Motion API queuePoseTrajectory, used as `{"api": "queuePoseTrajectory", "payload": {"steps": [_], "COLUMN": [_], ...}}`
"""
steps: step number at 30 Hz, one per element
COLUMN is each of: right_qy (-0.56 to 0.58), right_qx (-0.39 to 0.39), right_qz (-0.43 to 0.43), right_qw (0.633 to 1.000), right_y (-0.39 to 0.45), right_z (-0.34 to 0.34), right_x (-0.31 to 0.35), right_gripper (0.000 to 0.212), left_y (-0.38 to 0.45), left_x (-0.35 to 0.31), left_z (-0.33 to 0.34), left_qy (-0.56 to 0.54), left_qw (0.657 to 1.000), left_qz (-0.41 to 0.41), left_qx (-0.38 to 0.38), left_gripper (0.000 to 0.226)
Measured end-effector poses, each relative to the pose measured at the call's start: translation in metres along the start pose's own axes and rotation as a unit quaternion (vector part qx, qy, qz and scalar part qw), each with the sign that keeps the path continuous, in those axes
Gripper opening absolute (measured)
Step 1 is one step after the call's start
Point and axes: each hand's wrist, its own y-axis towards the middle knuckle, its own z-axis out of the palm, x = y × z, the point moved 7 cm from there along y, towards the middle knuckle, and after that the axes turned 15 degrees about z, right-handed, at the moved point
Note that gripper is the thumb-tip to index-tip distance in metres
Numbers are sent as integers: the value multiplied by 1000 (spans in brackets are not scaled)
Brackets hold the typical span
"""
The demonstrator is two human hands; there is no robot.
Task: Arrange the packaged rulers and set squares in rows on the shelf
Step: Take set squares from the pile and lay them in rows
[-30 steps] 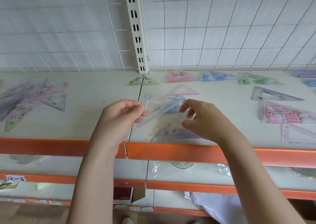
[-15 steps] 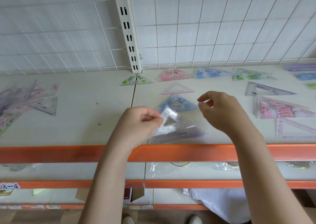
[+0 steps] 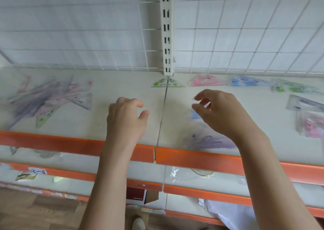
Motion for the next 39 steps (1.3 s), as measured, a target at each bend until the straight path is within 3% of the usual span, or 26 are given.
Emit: {"api": "queuePoseTrajectory", "payload": {"steps": [9,14,23,29,39], "right_qy": [-35,-53,-35,-30,-8], "right_qx": [86,132,162,164,192], "right_qz": [-116,-136,-60,27,81], "right_qw": [989,980,984,986,978], "right_y": [5,18,44,63,64], "right_z": [81,137,204,223,225], "right_x": [121,190,246,246,246], "right_gripper": [31,33,46,62,66], "left_y": [-11,-20,-16,-8,14], "left_x": [99,138,212,242,265], "left_z": [-52,-87,-112,-112,-106], "left_qy": [24,-12,-17,-38,-56], "left_qw": [998,995,995,996,997], "left_qz": [-42,-21,-31,-34,-44], "left_qx": [-38,-101,-95,-69,-39], "left_gripper": [25,13,17,17,25]}}
